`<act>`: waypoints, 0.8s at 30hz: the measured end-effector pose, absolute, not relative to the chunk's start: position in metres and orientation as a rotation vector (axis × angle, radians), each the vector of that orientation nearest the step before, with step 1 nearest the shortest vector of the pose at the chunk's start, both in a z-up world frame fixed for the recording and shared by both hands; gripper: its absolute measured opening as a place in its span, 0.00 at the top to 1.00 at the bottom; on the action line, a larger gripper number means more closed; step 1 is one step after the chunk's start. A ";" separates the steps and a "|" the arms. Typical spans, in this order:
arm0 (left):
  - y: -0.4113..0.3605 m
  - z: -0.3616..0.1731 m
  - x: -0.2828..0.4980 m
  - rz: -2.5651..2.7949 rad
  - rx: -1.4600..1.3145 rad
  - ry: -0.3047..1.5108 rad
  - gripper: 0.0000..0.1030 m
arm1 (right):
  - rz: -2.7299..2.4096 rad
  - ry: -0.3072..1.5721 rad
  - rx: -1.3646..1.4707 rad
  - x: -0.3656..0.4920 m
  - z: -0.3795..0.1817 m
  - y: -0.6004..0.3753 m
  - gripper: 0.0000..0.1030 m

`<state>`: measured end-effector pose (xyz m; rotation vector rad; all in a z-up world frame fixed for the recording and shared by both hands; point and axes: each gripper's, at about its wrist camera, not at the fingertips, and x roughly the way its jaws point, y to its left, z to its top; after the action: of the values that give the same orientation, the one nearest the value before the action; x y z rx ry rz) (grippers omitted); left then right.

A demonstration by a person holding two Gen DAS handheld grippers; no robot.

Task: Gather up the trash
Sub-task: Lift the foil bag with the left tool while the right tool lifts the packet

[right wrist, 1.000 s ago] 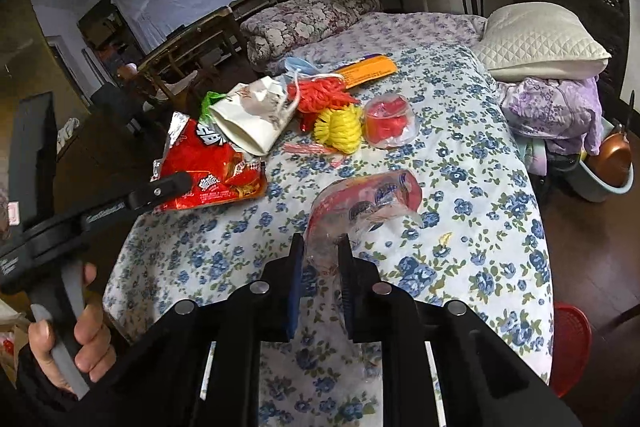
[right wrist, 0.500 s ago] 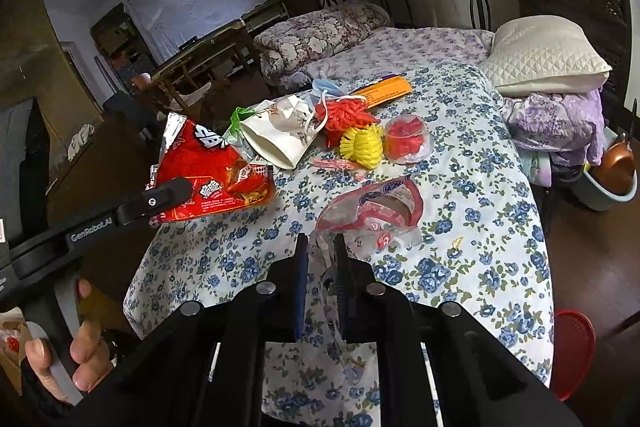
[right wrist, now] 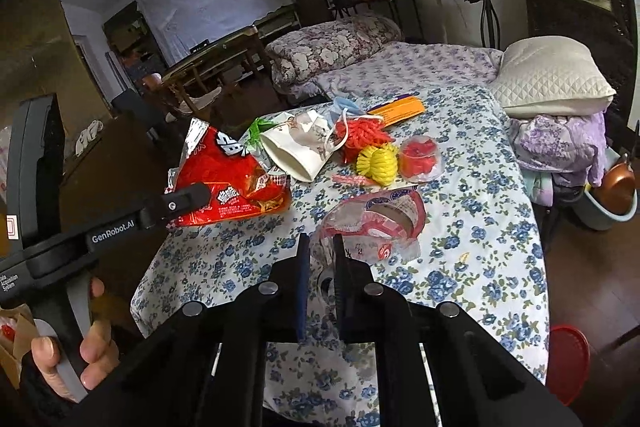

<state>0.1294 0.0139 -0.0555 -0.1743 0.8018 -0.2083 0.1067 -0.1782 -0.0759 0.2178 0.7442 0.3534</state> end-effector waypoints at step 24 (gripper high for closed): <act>-0.026 -0.038 0.122 -0.283 -0.138 0.776 0.82 | 0.339 0.709 0.203 0.096 -0.057 -0.193 0.90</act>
<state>0.1224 -0.0258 -0.0381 -0.1378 0.7757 -0.2833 0.0957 -0.1934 -0.0568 0.2029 0.7093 0.3394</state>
